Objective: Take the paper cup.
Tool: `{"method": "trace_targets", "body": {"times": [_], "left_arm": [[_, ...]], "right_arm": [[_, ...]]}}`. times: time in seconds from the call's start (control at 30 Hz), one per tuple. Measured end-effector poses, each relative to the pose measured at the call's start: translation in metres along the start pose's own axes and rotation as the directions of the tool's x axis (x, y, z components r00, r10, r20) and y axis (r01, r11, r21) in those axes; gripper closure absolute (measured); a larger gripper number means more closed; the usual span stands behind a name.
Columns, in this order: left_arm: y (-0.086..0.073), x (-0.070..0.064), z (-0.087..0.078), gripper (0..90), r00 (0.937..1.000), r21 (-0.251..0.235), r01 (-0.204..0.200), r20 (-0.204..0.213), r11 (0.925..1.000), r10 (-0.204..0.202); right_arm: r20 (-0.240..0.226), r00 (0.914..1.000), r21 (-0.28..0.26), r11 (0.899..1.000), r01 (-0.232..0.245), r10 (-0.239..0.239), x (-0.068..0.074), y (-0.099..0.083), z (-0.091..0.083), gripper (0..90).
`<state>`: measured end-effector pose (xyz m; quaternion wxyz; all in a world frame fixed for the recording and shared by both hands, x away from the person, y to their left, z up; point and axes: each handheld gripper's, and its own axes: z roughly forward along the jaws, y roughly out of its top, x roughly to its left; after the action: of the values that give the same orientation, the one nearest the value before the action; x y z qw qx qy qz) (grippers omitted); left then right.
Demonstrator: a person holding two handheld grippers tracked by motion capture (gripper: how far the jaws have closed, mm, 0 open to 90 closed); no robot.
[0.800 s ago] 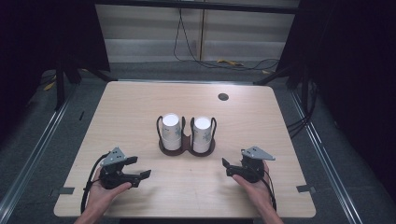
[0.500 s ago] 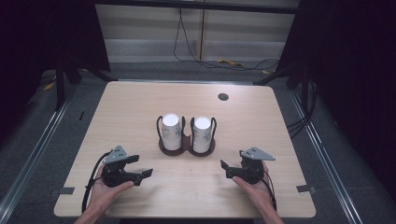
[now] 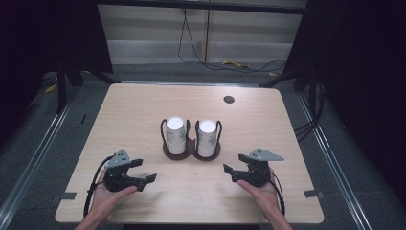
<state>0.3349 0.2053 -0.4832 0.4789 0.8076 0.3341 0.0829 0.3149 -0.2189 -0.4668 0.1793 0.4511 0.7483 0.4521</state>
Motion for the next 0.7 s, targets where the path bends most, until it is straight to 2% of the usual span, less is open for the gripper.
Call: {"method": "trace_targets", "body": {"times": [0.17, 0.2, 0.37, 0.4, 0.5, 0.53, 0.63, 0.7], "left_arm": [[-0.001, -0.001, -0.001, 17.7, 1.0000, 0.004, 0.006, -0.006, 1.0000, -0.006], [-0.002, -0.001, -0.001, 17.7, 0.9999, 0.016, 0.013, 0.007, 0.9998, -0.013], [-0.002, 0.000, -0.002, 19.5, 0.9999, 0.018, 0.012, -0.001, 0.9998, -0.012], [-0.003, 0.001, -0.003, 19.5, 0.9998, 0.019, 0.015, -0.010, 0.9997, -0.015], [-0.004, 0.002, -0.003, 19.5, 0.9997, 0.021, 0.020, -0.011, 0.9996, -0.020], [-0.004, 0.002, -0.003, 19.6, 0.9997, 0.022, 0.020, -0.014, 0.9995, -0.020], [-0.003, 0.000, -0.003, 21.4, 0.9999, 0.028, 0.006, -0.010, 0.9996, -0.006], [-0.004, -0.001, -0.003, 21.4, 1.0000, 0.031, -0.003, -0.007, 0.9995, 0.003]], "right_arm": [[-0.027, 0.9996, 0.000, 1.000, -0.013, 0.013, 0.001, 0.004, -0.001, 26.2], [-0.038, 0.9992, 0.014, 1.000, -0.008, 0.008, 0.001, 0.005, 0.002, 26.4], [-0.073, 0.9973, 0.013, 1.000, 0.003, -0.003, 0.006, 0.011, 0.007, 25.8], [-0.082, 0.9963, 0.003, 1.000, 0.027, -0.027, 0.010, 0.016, 0.009, 26.0], [-0.099, 0.9950, -0.002, 1.000, 0.013, -0.013, 0.010, 0.020, 0.011, 27.6], [-0.112, 0.9933, 0.010, 0.999, 0.030, -0.029, 0.011, 0.024, 0.015, 28.1], [-0.125, 0.9914, 0.013, 0.999, 0.042, -0.040, 0.013, 0.027, 0.018, 30.7], [-0.159, 0.9845, 0.027, 0.997, 0.078, -0.073, 0.021, 0.029, 0.021, 32.4]]}}
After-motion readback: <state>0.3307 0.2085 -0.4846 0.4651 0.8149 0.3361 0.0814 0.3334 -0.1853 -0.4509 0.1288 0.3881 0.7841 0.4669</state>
